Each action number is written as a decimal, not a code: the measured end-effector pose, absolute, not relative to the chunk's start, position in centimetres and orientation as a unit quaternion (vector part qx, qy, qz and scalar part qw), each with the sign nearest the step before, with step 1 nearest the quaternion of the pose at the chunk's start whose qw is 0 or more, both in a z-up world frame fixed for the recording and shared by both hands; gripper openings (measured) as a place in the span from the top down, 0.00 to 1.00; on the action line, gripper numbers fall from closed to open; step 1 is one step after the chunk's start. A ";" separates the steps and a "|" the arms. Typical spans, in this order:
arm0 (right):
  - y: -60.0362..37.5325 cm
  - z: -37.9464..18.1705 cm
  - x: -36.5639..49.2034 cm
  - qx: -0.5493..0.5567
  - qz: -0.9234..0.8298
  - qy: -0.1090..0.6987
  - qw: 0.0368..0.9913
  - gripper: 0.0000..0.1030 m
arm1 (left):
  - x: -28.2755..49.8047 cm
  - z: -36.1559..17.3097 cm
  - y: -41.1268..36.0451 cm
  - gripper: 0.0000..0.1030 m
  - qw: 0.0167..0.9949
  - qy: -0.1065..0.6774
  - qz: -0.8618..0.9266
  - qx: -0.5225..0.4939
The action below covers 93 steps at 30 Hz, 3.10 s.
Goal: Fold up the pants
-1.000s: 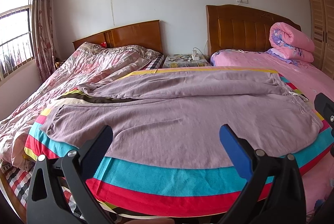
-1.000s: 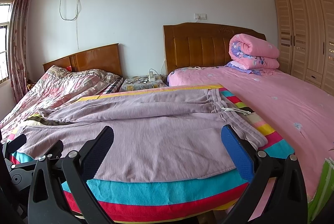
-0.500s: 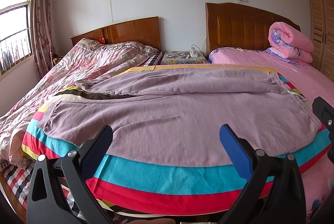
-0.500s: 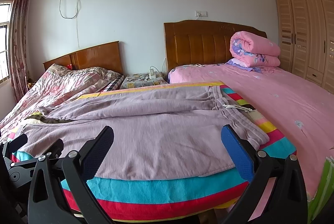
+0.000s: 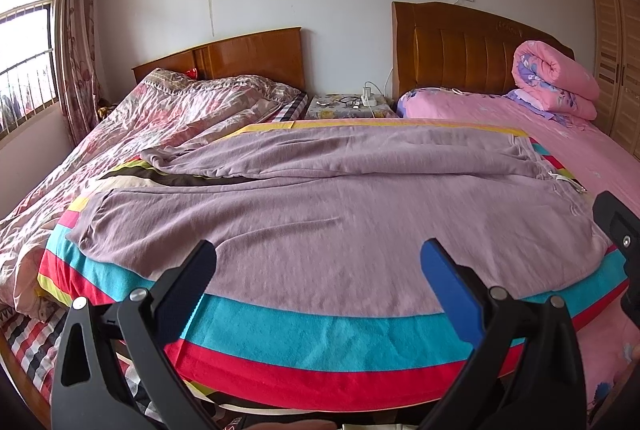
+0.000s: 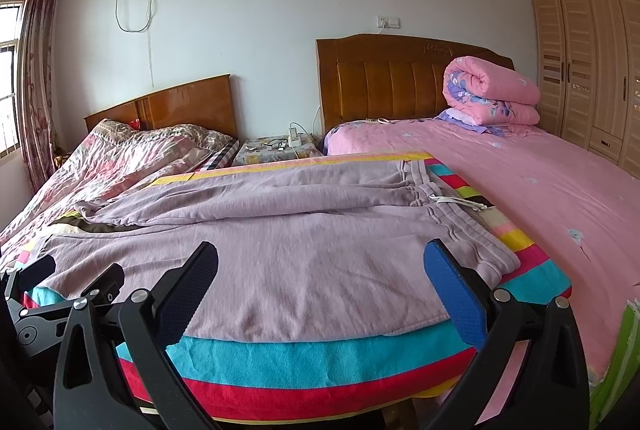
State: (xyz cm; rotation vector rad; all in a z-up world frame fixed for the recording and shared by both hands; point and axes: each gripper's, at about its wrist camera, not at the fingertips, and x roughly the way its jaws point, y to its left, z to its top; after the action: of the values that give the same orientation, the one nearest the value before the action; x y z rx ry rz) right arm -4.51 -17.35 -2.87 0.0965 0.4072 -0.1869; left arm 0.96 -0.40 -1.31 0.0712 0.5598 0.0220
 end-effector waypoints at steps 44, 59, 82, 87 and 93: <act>-19.9 -3.9 2.5 0.039 -0.036 0.268 0.962 0.04 | 7.5 -4.4 -1.8 0.01 0.927 0.369 -0.037 0.054; -31.6 -7.2 42.0 -0.083 0.092 0.443 0.888 0.04 | 35.5 -3.4 0.0 0.01 0.759 0.580 -0.258 -0.144; -25.5 -4.3 25.6 -0.270 0.200 0.298 0.893 0.85 | 44.2 -7.0 5.4 0.02 0.724 0.499 -0.214 -0.426; -24.5 -6.2 12.9 -0.198 0.178 0.284 0.921 0.85 | 37.3 -5.7 6.8 0.02 0.758 0.489 -0.181 -0.392; -26.5 -11.1 10.2 -0.035 0.142 0.360 0.921 0.74 | 36.2 -10.5 7.5 0.36 0.739 0.544 -0.143 -0.371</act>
State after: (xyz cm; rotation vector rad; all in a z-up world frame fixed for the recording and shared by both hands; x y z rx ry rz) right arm 10.20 -26.46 -11.13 -0.0711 0.7402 0.2912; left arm 36.20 7.52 -10.49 -0.8139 1.1927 -0.3142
